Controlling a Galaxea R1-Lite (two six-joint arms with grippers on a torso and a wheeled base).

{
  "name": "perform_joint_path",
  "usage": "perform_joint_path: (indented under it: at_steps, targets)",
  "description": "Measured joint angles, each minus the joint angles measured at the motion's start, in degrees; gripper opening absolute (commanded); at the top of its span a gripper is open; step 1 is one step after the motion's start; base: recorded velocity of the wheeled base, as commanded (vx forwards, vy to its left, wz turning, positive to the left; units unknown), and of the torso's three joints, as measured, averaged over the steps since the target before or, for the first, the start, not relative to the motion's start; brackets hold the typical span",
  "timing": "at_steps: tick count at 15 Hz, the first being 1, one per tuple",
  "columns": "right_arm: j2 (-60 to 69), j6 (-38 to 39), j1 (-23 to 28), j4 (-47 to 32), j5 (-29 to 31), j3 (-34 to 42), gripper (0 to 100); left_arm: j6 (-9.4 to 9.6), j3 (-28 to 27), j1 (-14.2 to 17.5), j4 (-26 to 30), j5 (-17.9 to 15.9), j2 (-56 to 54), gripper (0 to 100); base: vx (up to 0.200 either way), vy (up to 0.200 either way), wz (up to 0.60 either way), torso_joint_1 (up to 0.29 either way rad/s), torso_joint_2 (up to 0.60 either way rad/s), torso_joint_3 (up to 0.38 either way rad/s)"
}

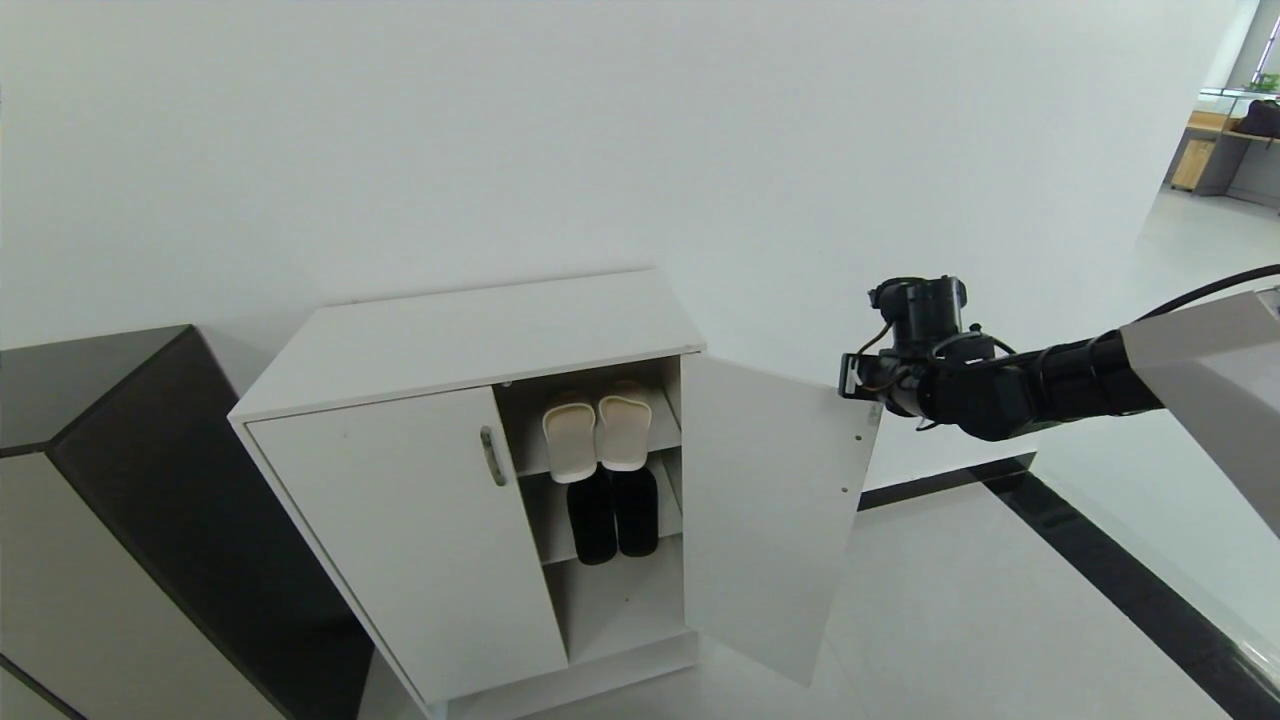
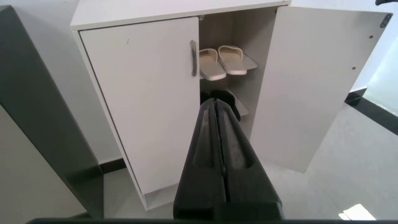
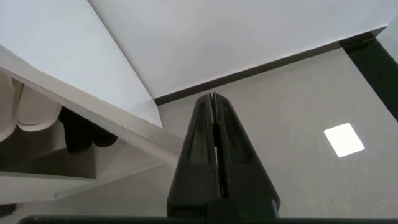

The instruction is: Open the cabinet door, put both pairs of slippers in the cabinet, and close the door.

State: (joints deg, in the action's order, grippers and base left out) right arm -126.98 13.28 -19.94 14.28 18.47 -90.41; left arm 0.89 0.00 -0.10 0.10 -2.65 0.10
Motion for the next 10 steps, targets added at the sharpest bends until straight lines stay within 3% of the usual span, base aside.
perform_joint_path:
  at_steps: [6,10]
  targets:
    - [0.5,0.1,-1.0,0.0,0.1,2.7,0,0.09,0.0,0.0,0.0,0.0,0.0,0,0.000,0.000,0.00,0.000,0.00,0.000]
    - [5.3,0.3,-4.6,0.4,0.3,8.6,0,0.09,0.0,0.0,0.0,0.0,0.0,0,0.000,0.000,0.00,0.000,0.00,0.000]
